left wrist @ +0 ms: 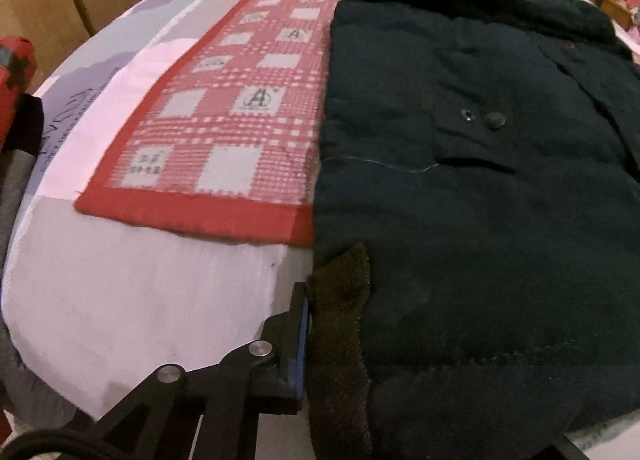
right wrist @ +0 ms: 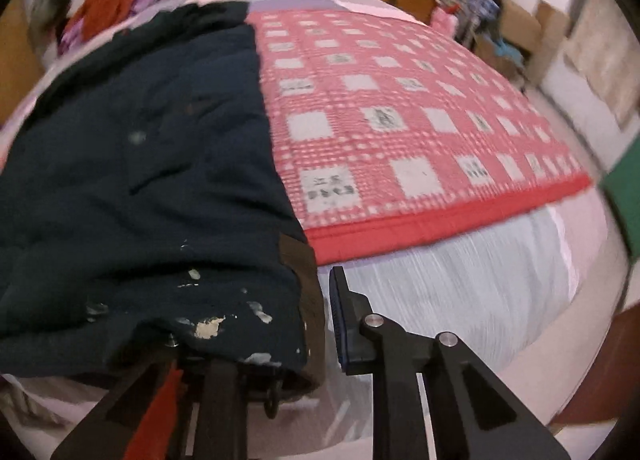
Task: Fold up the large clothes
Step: 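Grasp the jacket hem with the left tool while the right tool grasps it too, then lift the held hem with both tools and fold it toward the collar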
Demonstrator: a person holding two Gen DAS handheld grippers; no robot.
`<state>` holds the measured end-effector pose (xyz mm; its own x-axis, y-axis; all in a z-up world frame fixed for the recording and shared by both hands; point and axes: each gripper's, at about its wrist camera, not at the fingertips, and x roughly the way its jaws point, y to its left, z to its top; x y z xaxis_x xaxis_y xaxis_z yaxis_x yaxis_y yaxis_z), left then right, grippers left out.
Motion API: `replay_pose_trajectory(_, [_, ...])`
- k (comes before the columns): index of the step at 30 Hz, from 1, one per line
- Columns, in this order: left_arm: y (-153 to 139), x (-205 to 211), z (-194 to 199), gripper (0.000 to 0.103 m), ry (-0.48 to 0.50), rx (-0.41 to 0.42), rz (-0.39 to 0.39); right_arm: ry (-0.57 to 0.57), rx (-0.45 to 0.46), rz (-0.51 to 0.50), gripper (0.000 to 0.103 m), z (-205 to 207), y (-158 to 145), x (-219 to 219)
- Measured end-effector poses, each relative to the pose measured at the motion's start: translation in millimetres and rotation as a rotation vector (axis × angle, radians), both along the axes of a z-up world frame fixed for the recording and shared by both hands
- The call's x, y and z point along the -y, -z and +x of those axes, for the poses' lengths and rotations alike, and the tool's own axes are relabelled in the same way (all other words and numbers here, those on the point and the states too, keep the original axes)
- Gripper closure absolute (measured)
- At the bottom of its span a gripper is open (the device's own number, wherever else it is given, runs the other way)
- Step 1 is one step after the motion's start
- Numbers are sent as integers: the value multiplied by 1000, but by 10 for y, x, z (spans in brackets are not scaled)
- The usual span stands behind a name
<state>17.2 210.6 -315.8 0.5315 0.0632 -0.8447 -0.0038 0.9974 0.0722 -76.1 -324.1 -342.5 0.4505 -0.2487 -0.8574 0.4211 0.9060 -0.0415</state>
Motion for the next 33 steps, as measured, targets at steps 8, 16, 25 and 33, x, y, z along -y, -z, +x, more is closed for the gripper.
replay_pose_trajectory(8, [-285,33,-63,93,29,48,-31,3,41,23,90,-74,-216,-78])
replay_pose_trajectory(16, [-609,16,-259,93,81,55,-41,-21,95,13,91,-270,-713,-98])
replay_pose_trajectory(25, [-835,-13,-877,93,120,-60,-52,-94,-1,8,91,-812,-1108,-201])
replay_pose_trajectory(33, [-1204,-140,-1547,93,107,-203,-67,-140,-162,5,91,-1536,-1671,-378])
